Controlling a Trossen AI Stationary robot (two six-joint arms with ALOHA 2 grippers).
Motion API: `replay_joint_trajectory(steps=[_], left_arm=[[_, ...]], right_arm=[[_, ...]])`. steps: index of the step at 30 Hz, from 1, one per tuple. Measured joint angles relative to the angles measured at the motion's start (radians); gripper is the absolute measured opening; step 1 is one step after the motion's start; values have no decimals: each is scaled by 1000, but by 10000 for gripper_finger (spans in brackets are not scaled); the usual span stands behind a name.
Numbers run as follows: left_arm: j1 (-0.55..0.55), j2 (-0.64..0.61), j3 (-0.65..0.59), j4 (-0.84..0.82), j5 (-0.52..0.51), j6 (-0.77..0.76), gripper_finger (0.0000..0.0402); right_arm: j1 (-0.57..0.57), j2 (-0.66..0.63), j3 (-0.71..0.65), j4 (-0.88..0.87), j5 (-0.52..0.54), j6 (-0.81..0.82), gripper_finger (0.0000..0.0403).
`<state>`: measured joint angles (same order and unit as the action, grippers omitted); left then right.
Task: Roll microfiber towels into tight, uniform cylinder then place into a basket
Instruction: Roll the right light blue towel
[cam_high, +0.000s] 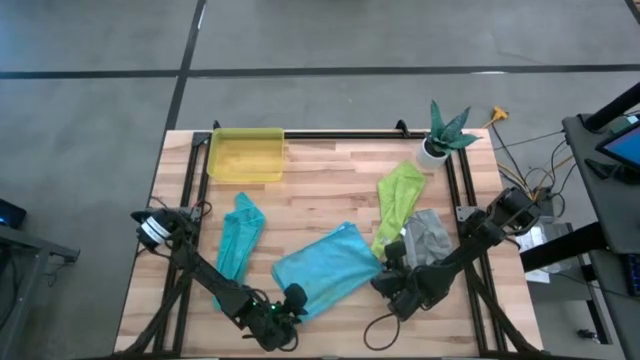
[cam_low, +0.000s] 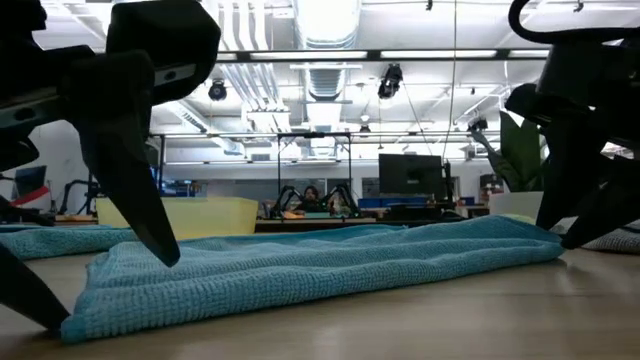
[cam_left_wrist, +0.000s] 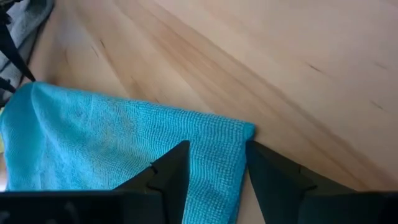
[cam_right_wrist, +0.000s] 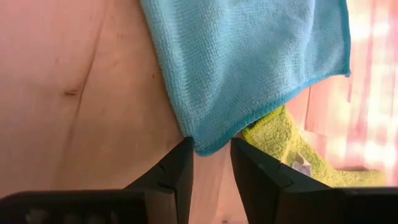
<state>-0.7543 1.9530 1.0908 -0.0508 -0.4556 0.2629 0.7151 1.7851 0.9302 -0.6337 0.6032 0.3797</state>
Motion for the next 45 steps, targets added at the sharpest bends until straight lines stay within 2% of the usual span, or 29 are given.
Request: replay_joint_trajectory(steps=[7, 17, 24, 32, 40, 45], left_arm=[[-3, -6, -3, -9, -7, -28, 147], [-9, -7, -10, -28, -24, -99, 142], [-40, -11, -13, -125, -17, -155, 96], [-67, -9, -16, -144, -28, -186, 6], [-91, -8, -16, -149, -60, -187, 1], [-108, -7, -16, -150, -73, -204, 0]], right_arm=[[12, 0, 2, 26, -51, 13, 90], [23, 0, 6, 32, -50, 33, 89], [51, 0, 51, 34, -40, 52, 89], [53, 0, 80, 46, -26, 50, 89], [52, 6, 51, 52, -26, 53, 89], [52, 6, 39, 125, -26, -31, 89]])
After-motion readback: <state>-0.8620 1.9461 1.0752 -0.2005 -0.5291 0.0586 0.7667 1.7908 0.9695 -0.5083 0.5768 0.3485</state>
